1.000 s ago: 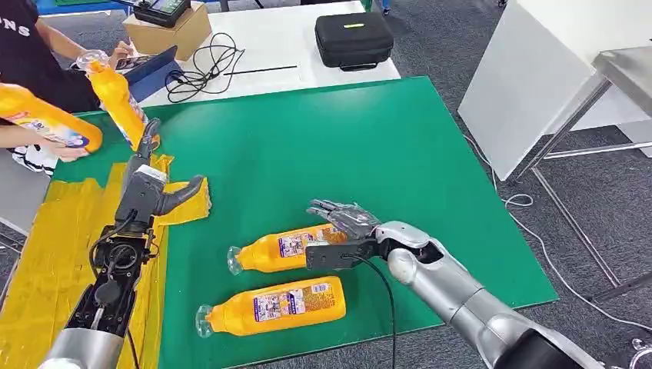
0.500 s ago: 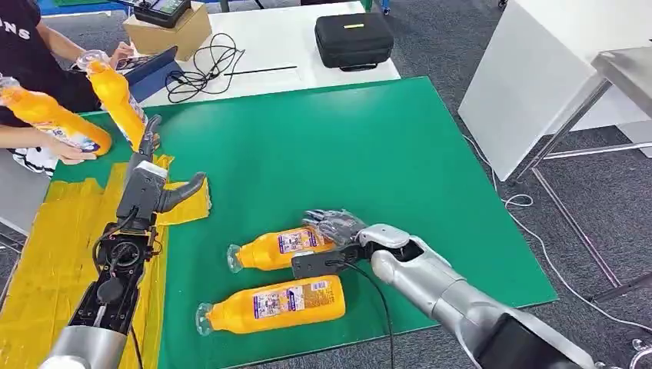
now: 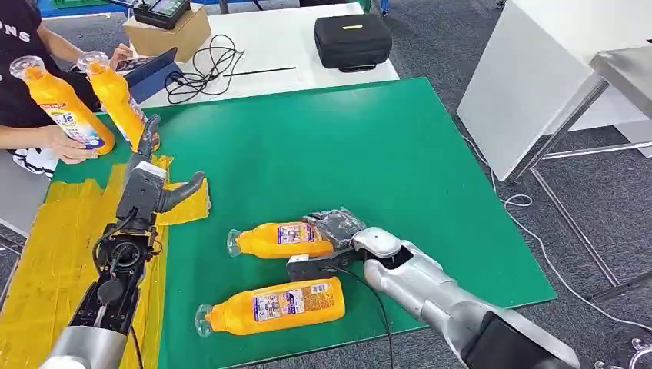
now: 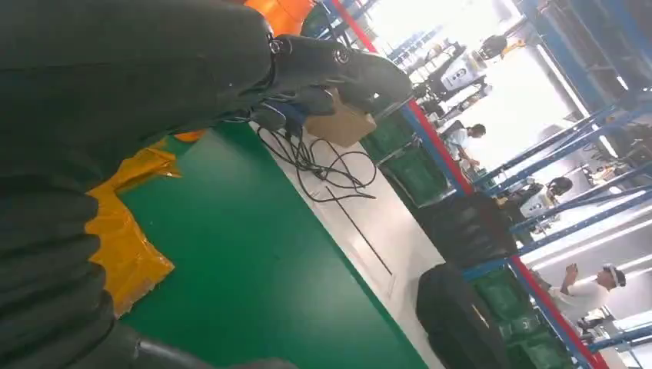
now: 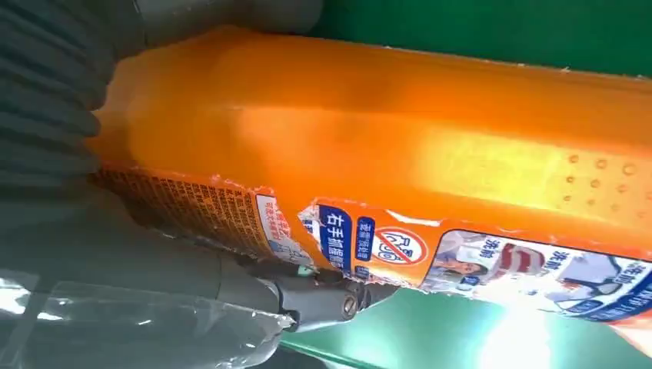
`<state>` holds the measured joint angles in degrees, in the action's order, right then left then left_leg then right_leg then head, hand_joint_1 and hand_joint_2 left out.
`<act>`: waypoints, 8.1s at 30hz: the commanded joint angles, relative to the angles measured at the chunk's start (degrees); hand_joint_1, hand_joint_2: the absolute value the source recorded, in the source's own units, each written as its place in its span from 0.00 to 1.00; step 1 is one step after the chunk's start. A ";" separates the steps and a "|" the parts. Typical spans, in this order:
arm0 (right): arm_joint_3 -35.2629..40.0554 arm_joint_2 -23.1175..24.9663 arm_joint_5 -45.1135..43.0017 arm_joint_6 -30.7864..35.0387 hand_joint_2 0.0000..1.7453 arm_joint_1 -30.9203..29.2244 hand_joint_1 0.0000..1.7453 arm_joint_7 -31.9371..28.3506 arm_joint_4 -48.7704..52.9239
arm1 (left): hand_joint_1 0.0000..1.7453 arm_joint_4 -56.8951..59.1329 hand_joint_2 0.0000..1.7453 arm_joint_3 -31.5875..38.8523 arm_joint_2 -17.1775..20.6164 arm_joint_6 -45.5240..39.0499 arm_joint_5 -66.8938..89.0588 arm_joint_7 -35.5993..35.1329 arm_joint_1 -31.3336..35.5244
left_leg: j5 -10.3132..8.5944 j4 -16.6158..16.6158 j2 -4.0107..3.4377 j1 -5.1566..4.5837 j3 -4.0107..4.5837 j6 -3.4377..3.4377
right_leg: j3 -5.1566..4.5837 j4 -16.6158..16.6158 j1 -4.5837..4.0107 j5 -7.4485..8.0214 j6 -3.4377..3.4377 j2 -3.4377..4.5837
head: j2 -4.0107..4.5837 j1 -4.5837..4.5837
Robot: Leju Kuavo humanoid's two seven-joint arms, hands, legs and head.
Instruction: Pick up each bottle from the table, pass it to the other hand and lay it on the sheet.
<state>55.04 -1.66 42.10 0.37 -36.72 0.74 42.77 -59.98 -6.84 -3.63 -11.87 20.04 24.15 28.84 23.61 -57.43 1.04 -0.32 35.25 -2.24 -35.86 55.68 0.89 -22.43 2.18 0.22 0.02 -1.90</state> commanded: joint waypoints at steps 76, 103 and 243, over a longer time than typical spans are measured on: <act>-30.57 11.51 -7.80 27.44 1.00 12.90 1.00 -21.06 20.81 | 0.00 -0.61 1.00 -12.27 -6.50 29.38 -45.48 -15.48 -1.63 | 0.08 0.03 0.03 0.04 0.05 0.08 | 0.04 -0.02 -0.04 -0.06 -0.05 -0.05 | 0.00 0.02; -34.19 11.84 -5.95 28.45 1.00 12.52 1.00 -20.06 17.63 | 0.00 -18.22 1.00 -9.08 -6.38 17.57 -35.23 -7.73 -8.94 | 0.09 0.03 0.08 0.03 0.04 0.09 | 0.05 -0.02 -0.03 -0.09 -0.05 -0.10 | 0.00 0.02; -48.53 8.18 -24.37 7.44 1.00 38.90 0.00 -18.85 55.21 | 1.00 35.19 1.00 -14.41 8.04 5.46 66.43 -21.57 21.02 | 0.08 0.02 0.02 0.07 0.00 0.17 | 0.02 0.00 -0.09 -0.08 -0.13 -0.07 | 0.00 0.00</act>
<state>8.11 6.03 17.09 7.21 4.76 -19.48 100.56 -39.88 -24.46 6.27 -9.40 87.78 2.78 44.60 23.58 -57.41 1.12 -0.28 35.49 -2.16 -36.09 55.70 0.85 -22.40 2.12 0.17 0.02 -1.90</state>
